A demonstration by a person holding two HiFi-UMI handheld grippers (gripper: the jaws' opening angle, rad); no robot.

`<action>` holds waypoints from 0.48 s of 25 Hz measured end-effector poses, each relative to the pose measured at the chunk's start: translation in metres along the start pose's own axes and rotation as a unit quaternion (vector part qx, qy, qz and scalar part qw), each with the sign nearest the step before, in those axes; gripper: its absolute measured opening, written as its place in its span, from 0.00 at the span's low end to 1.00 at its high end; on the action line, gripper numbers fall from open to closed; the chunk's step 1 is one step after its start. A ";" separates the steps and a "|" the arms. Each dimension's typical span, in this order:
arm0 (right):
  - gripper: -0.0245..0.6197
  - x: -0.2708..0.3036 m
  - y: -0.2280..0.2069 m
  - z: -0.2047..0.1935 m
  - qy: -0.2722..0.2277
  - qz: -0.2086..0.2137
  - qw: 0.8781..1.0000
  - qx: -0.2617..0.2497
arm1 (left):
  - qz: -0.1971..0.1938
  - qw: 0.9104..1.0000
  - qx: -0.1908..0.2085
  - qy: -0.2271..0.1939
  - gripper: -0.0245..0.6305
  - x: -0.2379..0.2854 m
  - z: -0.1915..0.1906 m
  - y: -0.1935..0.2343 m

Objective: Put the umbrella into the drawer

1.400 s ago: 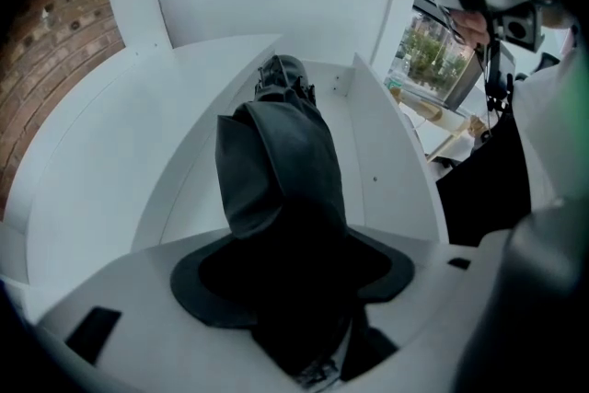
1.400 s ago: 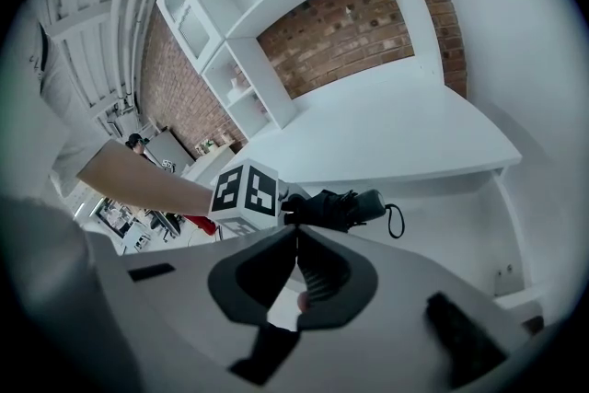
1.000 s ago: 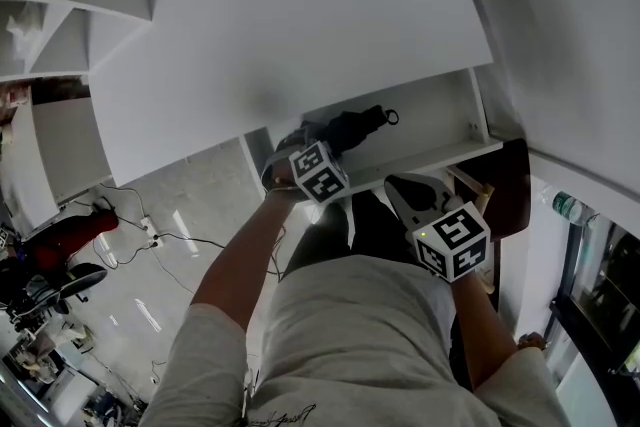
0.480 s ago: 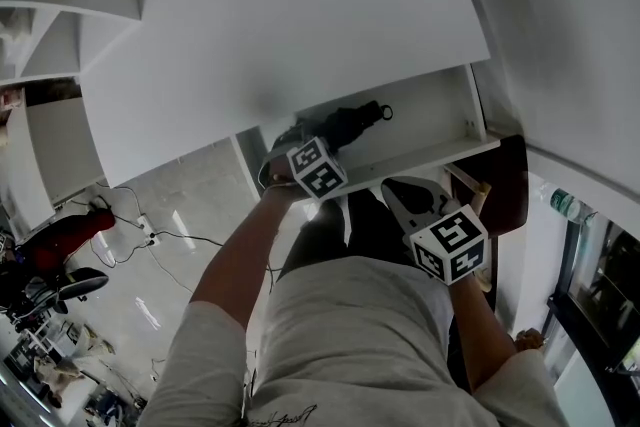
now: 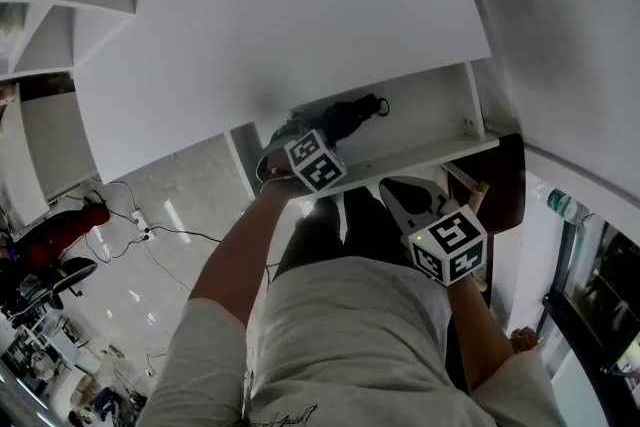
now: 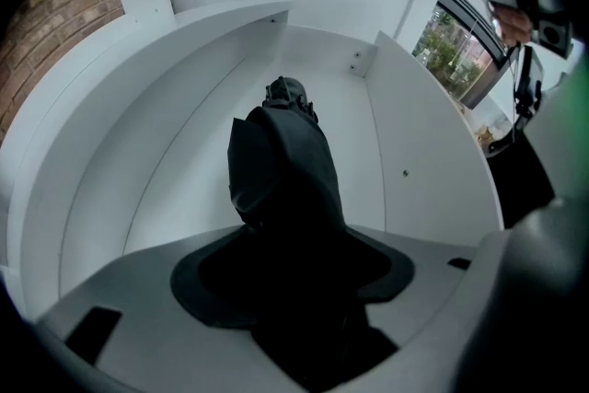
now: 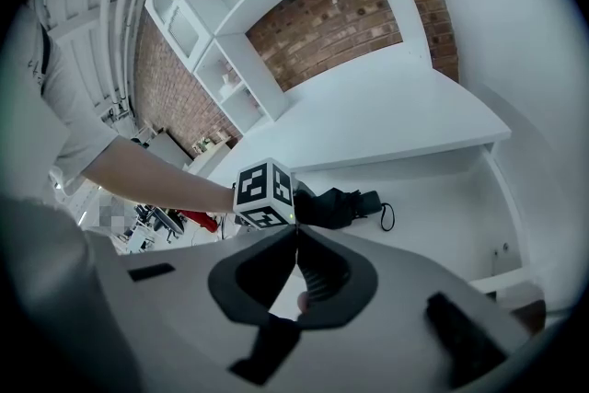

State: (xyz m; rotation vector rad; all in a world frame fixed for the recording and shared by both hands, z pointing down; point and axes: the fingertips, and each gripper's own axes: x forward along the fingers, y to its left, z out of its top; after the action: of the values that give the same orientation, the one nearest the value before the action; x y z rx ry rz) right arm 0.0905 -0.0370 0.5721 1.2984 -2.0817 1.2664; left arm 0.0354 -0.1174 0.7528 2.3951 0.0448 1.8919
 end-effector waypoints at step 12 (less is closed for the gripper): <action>0.08 0.002 -0.005 -0.003 0.004 0.004 1.000 0.005 | -0.006 1.000 -0.005 0.007 0.47 0.010 0.000 0.000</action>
State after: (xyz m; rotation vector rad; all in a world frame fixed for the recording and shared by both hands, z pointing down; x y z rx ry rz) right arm 0.0931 -0.0366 0.5772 1.2877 -2.0807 1.2841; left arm 0.0380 -0.1170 0.7625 2.3701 0.0508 1.8994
